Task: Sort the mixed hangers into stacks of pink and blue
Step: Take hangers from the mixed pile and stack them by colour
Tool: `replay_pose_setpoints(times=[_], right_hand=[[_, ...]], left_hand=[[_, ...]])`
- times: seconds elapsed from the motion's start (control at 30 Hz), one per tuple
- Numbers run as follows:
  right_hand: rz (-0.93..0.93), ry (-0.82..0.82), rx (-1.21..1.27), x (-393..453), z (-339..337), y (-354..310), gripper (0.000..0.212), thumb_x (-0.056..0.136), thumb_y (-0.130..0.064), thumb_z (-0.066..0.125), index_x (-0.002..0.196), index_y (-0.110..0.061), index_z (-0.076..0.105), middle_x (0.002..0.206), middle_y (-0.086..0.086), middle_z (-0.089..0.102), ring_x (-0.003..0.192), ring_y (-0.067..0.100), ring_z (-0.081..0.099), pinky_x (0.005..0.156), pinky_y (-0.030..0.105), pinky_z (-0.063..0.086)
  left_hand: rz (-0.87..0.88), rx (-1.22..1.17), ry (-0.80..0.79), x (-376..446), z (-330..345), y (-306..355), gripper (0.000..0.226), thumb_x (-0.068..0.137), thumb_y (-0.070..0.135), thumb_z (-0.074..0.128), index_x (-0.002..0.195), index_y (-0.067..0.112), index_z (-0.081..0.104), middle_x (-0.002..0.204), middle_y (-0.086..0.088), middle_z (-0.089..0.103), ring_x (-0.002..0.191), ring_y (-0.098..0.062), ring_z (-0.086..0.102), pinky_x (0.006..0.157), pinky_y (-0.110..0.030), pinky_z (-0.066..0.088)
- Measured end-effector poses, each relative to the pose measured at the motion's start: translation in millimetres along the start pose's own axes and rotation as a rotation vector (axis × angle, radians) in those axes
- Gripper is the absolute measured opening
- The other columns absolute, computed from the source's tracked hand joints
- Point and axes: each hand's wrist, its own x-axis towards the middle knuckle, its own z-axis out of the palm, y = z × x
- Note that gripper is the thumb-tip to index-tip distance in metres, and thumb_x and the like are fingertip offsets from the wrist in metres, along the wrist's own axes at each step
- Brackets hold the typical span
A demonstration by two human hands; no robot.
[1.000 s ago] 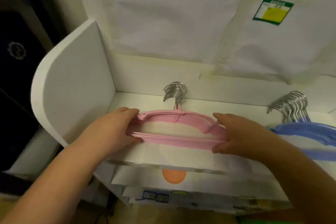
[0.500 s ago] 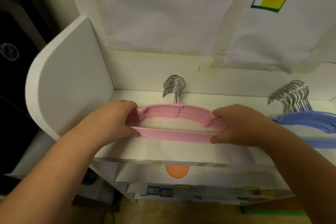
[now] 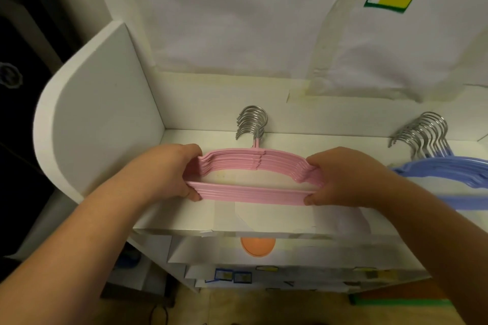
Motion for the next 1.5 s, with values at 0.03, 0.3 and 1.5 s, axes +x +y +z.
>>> replay_pose_setpoints(times=[0.03, 0.3, 1.5], right_hand=[[0.006, -0.002, 0.008, 0, 1, 1, 0.048, 0.070, -0.062, 0.069, 0.105, -0.033, 0.058, 0.084, -0.015, 0.054, 0.077, 0.005, 0.050, 0.063, 0.019, 0.033], [0.137, -0.074, 0.328, -7, -9, 9, 0.098, 0.061, -0.079, 0.064, 0.142, -0.031, 0.041, 0.133, -0.012, 0.054, 0.117, 0.012, 0.051, 0.101, 0.032, 0.039], [0.142, -0.042, -0.138, 32, 9, 10, 0.026, 0.079, -0.018, 0.060, 0.057, -0.024, 0.046, 0.065, -0.005, 0.054, 0.064, 0.013, 0.053, 0.053, 0.023, 0.034]], left_hand=[[-0.006, -0.009, -0.004, 0, 0, 0, 0.068, 0.053, 0.049, 0.087, 0.108, 0.031, 0.053, 0.091, 0.008, 0.060, 0.081, -0.015, 0.056, 0.066, -0.030, 0.045], [-0.039, -0.223, 0.077, -9, -7, 5, 0.063, 0.077, 0.064, 0.062, 0.132, 0.035, 0.052, 0.124, 0.011, 0.059, 0.110, -0.011, 0.057, 0.093, -0.027, 0.043], [-0.179, 0.236, 0.029, 22, -2, 1, 0.022, 0.078, 0.008, 0.053, 0.086, 0.022, 0.069, 0.087, -0.003, 0.066, 0.084, -0.026, 0.062, 0.063, -0.026, 0.038]])
